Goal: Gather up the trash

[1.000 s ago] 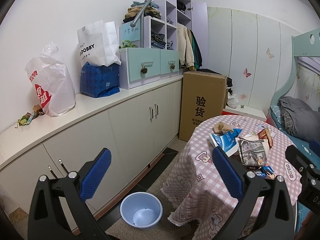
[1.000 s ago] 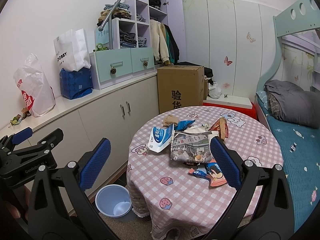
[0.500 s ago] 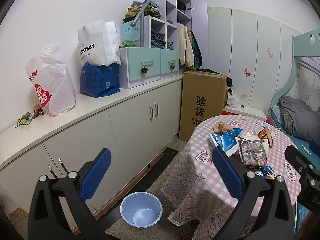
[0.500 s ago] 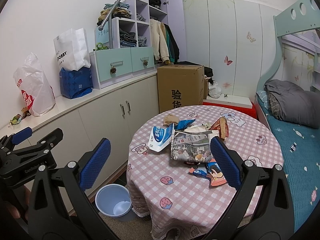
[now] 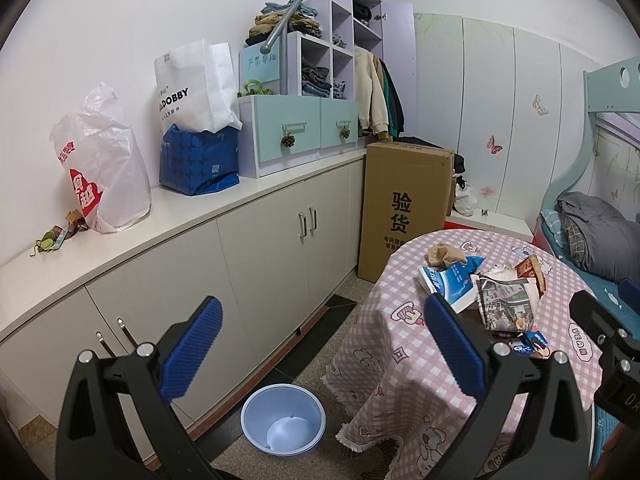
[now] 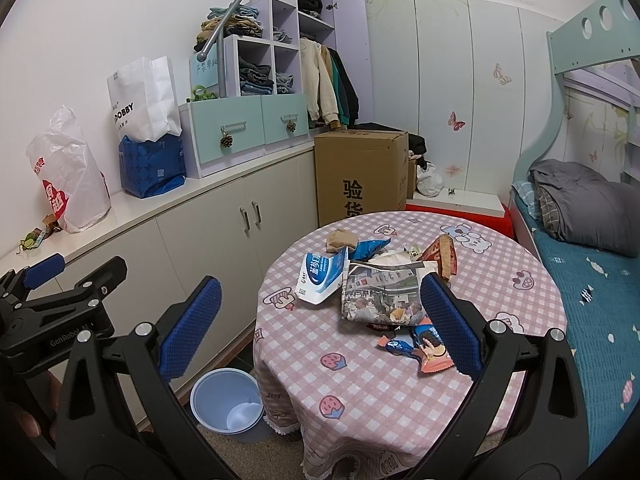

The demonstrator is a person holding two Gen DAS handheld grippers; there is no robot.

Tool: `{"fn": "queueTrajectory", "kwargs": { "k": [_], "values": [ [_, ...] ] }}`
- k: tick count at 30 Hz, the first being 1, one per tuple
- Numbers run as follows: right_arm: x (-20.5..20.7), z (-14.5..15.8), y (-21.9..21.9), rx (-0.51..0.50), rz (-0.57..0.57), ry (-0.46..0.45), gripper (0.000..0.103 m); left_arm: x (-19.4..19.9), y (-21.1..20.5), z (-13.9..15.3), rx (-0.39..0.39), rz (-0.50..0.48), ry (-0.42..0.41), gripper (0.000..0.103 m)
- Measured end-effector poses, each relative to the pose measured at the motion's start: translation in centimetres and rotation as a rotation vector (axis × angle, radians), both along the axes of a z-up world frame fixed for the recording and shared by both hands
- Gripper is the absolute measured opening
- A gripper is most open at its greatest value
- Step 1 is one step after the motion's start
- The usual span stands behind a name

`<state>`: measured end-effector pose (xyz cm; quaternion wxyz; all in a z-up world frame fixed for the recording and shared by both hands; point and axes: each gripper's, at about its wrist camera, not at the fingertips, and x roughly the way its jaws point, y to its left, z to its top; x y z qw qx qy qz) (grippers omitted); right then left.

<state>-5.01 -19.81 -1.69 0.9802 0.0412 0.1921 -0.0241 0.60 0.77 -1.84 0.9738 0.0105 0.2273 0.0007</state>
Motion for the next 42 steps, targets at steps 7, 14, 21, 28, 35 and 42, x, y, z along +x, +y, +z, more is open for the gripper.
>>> {"fn": "queueTrajectory", "kwargs": {
  "k": [7, 14, 21, 28, 35, 42],
  "values": [
    [0.1, 0.0, 0.0, 0.0, 0.0, 0.0, 0.097, 0.0, 0.0, 0.0, -0.001, 0.001, 0.001, 0.099],
    [0.1, 0.0, 0.0, -0.002, 0.0, -0.001, 0.097, 0.1, -0.1, 0.2, 0.001, -0.001, 0.001, 0.099],
    [0.1, 0.0, 0.0, 0.0, 0.001, 0.001, 0.097, 0.1, -0.3, 0.3, 0.003, -0.001, 0.001, 0.099],
    [0.3, -0.5, -0.2, 0.005, -0.004, 0.002, 0.097, 0.2, -0.6, 0.6, 0.003, -0.003, 0.003, 0.099],
    [0.4, -0.6, -0.3, 0.009, -0.003, 0.006, 0.097, 0.3, -1.0, 0.5, 0.002, -0.004, 0.006, 0.099],
    [0.7, -2.7, -1.7, 0.027, -0.022, 0.019, 0.097, 1.1, -1.9, -0.4, 0.0, -0.013, 0.031, 0.099]
  ]
}}
